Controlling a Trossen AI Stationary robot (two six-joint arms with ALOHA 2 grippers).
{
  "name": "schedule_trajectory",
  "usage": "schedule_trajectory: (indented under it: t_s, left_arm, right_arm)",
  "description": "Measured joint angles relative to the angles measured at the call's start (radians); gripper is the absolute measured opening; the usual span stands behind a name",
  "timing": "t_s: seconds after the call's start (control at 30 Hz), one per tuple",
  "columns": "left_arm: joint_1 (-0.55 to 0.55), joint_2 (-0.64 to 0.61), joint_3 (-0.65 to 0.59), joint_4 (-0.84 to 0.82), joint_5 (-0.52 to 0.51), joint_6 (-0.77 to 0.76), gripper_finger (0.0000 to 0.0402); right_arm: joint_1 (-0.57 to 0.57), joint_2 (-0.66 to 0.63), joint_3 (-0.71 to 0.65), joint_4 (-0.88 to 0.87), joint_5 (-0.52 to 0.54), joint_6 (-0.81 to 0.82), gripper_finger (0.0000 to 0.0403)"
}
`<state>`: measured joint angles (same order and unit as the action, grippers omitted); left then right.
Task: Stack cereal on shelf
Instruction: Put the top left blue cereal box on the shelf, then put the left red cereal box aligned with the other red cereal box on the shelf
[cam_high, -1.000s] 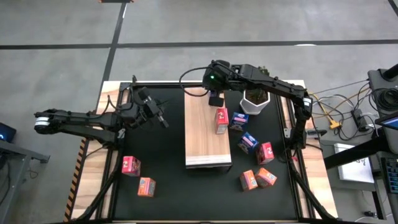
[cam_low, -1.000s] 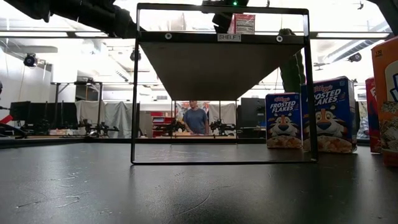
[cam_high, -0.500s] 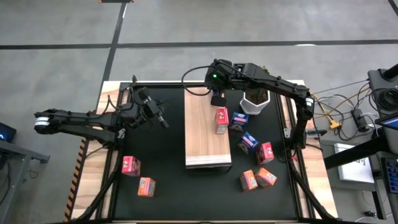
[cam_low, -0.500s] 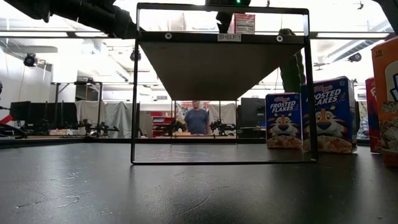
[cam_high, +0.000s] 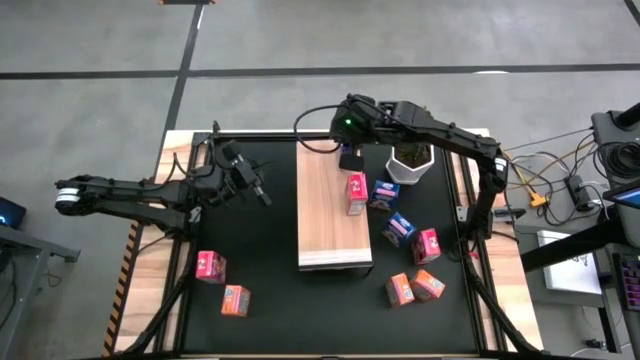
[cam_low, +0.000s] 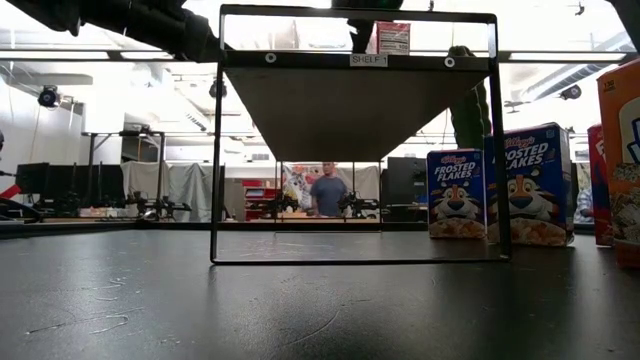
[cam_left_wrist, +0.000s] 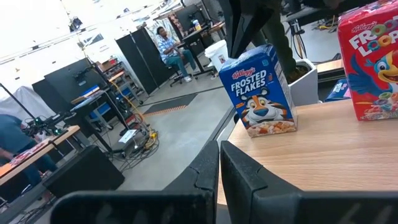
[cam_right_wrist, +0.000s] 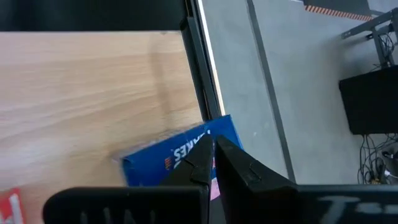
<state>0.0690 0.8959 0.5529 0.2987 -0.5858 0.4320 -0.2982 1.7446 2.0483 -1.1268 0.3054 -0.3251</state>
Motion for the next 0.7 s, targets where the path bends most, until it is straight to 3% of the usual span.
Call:
schedule_trajectory:
  t_s: [0.4,0.6,0.7]
  left_arm:
    - [-0.064,-0.009,0.003,-0.001,0.000,-0.050,0.0000]
    - [-0.200,-0.010,0.051,-0.044,-0.034,-0.115,0.0000]
    - [-0.260,0.005,0.110,-0.142,-0.080,-0.203,0.0000]
  right_arm:
    - [0.114,-0.079,-0.015,-0.027,-0.036,0.064,0.0009]
    - [0.219,-0.187,-0.133,0.019,-0.051,0.071,0.0009]
    - [0.261,-0.268,-0.237,0.087,-0.051,0.080,0.0009]
